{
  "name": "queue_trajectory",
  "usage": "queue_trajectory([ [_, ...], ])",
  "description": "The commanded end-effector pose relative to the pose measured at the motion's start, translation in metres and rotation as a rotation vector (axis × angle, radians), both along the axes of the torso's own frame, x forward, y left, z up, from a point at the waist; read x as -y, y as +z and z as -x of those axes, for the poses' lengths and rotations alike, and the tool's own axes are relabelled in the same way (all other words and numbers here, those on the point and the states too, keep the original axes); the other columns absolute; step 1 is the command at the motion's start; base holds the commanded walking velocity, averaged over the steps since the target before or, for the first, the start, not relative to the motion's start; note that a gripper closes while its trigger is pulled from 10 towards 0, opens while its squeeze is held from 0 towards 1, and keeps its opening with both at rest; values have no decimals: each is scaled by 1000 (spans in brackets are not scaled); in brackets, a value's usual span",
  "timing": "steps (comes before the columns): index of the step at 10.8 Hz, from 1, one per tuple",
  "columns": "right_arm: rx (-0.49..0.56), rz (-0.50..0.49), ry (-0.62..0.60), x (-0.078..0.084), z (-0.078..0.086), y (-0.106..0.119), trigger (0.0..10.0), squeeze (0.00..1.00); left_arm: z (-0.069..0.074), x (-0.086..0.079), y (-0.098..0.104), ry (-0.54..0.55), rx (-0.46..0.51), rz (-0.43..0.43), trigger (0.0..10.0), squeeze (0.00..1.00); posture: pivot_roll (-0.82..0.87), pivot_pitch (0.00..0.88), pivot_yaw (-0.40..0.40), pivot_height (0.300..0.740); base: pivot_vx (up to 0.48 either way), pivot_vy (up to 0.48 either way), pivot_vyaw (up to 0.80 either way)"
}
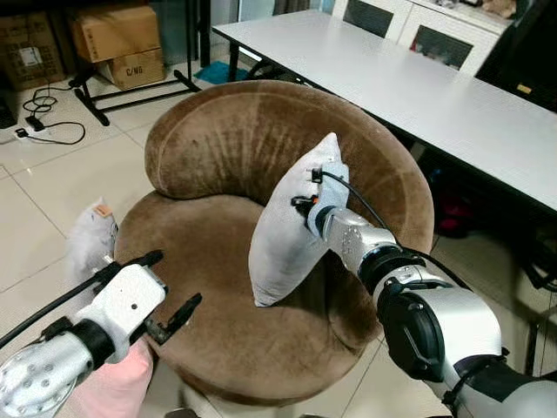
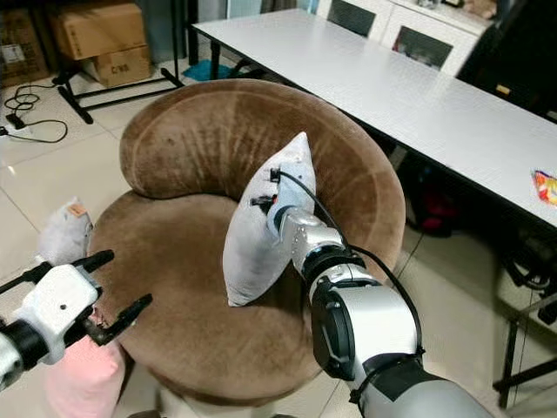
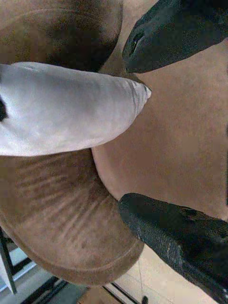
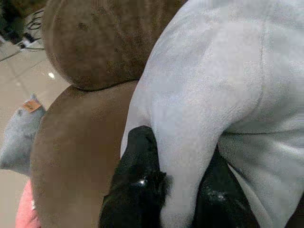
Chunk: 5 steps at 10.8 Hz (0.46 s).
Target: Move the pillow to the sofa from floor
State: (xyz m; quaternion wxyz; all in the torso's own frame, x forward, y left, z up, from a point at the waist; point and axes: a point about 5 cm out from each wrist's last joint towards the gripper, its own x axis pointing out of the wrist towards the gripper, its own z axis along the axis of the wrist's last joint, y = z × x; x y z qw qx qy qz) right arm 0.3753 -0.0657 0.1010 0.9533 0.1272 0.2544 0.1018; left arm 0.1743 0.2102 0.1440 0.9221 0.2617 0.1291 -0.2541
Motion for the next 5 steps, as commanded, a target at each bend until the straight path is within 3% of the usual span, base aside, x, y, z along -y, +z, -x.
queue_trajectory([
  [1, 51, 27, -39, 9, -9, 13, 10000, 1000, 0, 1, 4, 10, 21, -5, 10000, 1000, 130, 0, -184, 740, 0, 0, 0],
  [3, 132, 144, -126, 32, -19, 28, 10000, 1000, -4, 4, 7, 23, 35, 60, 10000, 1000, 115, 0, -168, 740, 0, 0, 0],
  [4, 176, 300, -170, 53, -22, 33, 10000, 1000, -8, 7, 7, 14, 30, 100, 10000, 1000, 107, 0, -153, 740, 0, 0, 0],
  [5, 198, 370, -213, 67, -24, 36, 10000, 1000, -11, 8, 7, 15, 29, 108, 10000, 1000, 101, 0, -140, 740, 0, 0, 0],
])
